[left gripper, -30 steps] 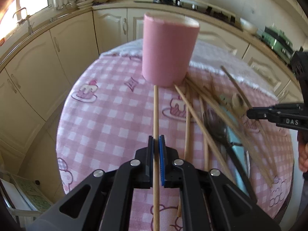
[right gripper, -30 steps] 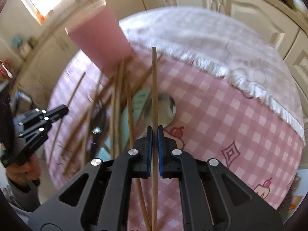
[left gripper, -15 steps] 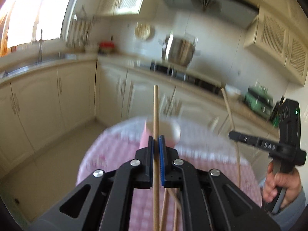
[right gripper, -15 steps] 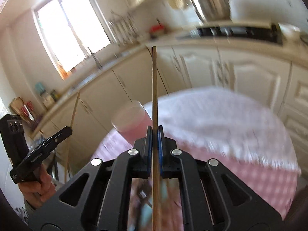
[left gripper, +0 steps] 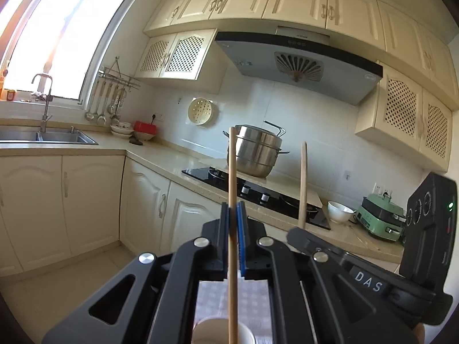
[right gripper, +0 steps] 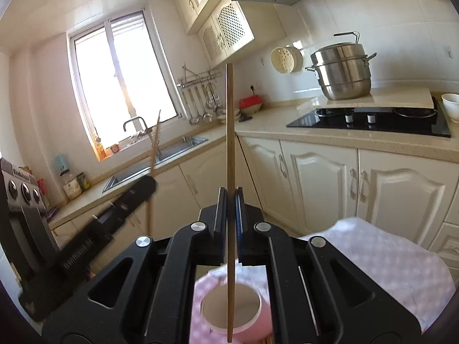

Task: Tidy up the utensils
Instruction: 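Lift the chopstick with the right tool and carry it over the pink cup, then lower the chopstick into the pink cup and open the right tool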

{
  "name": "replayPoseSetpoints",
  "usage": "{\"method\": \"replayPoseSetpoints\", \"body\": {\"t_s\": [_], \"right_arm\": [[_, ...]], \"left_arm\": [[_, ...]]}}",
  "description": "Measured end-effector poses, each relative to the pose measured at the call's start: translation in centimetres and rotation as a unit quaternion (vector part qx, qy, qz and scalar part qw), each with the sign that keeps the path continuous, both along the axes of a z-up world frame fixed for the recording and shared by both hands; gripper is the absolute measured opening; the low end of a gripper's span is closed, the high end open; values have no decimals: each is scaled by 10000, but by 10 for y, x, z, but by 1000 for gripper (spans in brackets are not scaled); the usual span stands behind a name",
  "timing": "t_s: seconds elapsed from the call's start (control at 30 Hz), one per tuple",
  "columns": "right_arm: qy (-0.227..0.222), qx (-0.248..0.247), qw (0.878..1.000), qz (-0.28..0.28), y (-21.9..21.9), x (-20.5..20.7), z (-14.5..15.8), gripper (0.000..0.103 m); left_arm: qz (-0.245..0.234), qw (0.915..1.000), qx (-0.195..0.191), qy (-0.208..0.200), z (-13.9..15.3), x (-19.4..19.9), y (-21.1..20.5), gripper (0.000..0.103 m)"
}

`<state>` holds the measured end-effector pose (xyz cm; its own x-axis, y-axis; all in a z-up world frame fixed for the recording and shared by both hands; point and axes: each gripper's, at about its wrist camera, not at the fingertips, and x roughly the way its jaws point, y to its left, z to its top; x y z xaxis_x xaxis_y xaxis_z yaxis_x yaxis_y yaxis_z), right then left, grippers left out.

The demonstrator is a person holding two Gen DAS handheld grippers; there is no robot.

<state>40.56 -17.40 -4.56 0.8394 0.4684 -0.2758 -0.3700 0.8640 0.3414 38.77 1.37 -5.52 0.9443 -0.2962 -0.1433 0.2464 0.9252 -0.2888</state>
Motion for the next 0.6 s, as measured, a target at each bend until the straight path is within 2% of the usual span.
{"method": "replayPoseSetpoints", "body": {"t_s": [0.17,0.53,0.57,0.6], "right_arm": [[45,23,10000,-22,5,19,-13,6],[394,-154,9991,22,10,30,-46,7],[445,-140,9989,38,10,29,-48,7],[501,-99,9987,29,7,27,-49,7]], "left_arm": [[60,9999,-102,78,-20,27,-9,5],[180,9993,156,280,-61,40,-11,7],[161,9991,225,314,-61,38,-10,16],[227,9989,249,318,-60,36,-8,30]]}}
